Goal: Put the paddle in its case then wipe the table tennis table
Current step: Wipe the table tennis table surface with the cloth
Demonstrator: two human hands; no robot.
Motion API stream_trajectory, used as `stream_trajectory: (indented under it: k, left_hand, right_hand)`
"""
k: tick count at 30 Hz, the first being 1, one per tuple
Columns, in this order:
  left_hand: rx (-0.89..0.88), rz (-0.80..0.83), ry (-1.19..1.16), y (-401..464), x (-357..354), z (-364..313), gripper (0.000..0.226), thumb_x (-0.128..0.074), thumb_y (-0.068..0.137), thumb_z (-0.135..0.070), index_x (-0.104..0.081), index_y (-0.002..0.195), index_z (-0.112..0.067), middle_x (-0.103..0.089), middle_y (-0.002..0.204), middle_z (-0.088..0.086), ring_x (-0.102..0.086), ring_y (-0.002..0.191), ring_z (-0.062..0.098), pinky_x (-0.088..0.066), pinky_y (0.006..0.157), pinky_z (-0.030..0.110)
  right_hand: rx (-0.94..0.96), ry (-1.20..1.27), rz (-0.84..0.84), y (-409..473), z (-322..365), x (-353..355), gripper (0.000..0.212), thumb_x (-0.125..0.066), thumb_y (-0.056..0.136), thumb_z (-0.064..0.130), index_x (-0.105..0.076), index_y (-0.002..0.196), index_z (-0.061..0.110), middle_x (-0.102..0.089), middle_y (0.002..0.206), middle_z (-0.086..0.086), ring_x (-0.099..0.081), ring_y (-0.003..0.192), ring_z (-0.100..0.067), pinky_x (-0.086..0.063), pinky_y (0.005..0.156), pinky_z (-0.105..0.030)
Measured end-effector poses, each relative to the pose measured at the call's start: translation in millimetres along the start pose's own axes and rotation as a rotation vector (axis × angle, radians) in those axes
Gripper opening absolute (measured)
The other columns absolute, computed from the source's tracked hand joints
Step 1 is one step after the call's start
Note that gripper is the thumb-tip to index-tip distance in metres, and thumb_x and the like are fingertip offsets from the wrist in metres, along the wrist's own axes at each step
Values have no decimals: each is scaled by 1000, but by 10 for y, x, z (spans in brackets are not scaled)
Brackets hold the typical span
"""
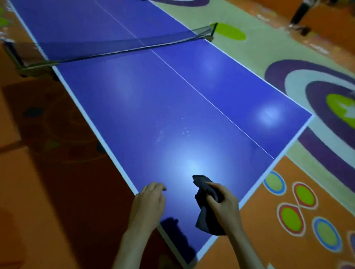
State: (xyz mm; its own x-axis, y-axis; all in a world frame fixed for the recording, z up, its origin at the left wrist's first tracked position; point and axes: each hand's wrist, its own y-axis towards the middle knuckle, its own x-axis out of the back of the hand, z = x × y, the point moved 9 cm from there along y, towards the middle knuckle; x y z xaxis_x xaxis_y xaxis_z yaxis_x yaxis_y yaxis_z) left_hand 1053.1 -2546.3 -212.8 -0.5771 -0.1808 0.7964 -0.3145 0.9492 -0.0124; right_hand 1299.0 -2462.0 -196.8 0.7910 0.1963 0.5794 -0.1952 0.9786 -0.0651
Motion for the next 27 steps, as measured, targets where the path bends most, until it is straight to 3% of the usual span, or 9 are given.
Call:
stream_trajectory:
  k: [5, 11, 17, 22, 25, 27]
  left_hand:
    - [-190, 155, 29, 276, -558, -427, 25, -51, 91, -14, -67, 108, -24, -63, 108, -6, -61, 103, 23, -52, 81, 41]
    - [-395, 336, 112, 497, -1025, -809, 22, -51, 101, -19, -64, 119, -22, -57, 120, -9, -56, 110, 18, -46, 87, 35]
    - [-453, 379, 175, 905, -1225, -896, 17, -55, 99, -18, -65, 111, -24, -57, 117, -10, -55, 108, 18, -43, 77, 33]
    - [-496, 457, 219, 1362, -1442, -1036, 21, -55, 95, -18, -64, 112, -25, -58, 119, -9, -55, 113, 20, -46, 83, 37]
    - [-553, 513, 237, 1642, -1663, -1080, 23, -55, 95, -18, -65, 115, -25, -58, 122, -8, -55, 114, 20, -47, 85, 37]
    - [-588, 559, 250, 1813, -1839, -1087, 26, -53, 96, -19, -64, 119, -25, -58, 126, -8, -55, 117, 20, -47, 87, 37]
  right_hand:
    - [-121, 72, -67, -330, -427, 237, 43, -66, 92, 7, -72, 119, 40, -73, 118, 17, -69, 109, -8, -55, 89, -34]
    - [-319, 269, -263, -441, -992, 285, 36, -65, 100, 11, -71, 119, 40, -70, 118, 25, -66, 110, 2, -54, 90, -26]
    - [-419, 468, -425, -181, -1320, 270, 28, -66, 101, 13, -71, 117, 35, -72, 114, 24, -66, 108, 1, -55, 89, -26]
    - [-499, 603, -622, 235, -1691, 419, 25, -68, 98, 9, -72, 114, 29, -75, 108, 17, -69, 107, -8, -55, 88, -31]
    - [-544, 537, -713, 502, -1996, 471, 25, -66, 100, 15, -70, 117, 33, -73, 114, 18, -67, 110, -9, -56, 88, -30]
    - [-622, 345, -686, 639, -2263, 367, 30, -64, 103, 23, -65, 130, 37, -64, 134, 18, -60, 126, -12, -53, 102, -36]
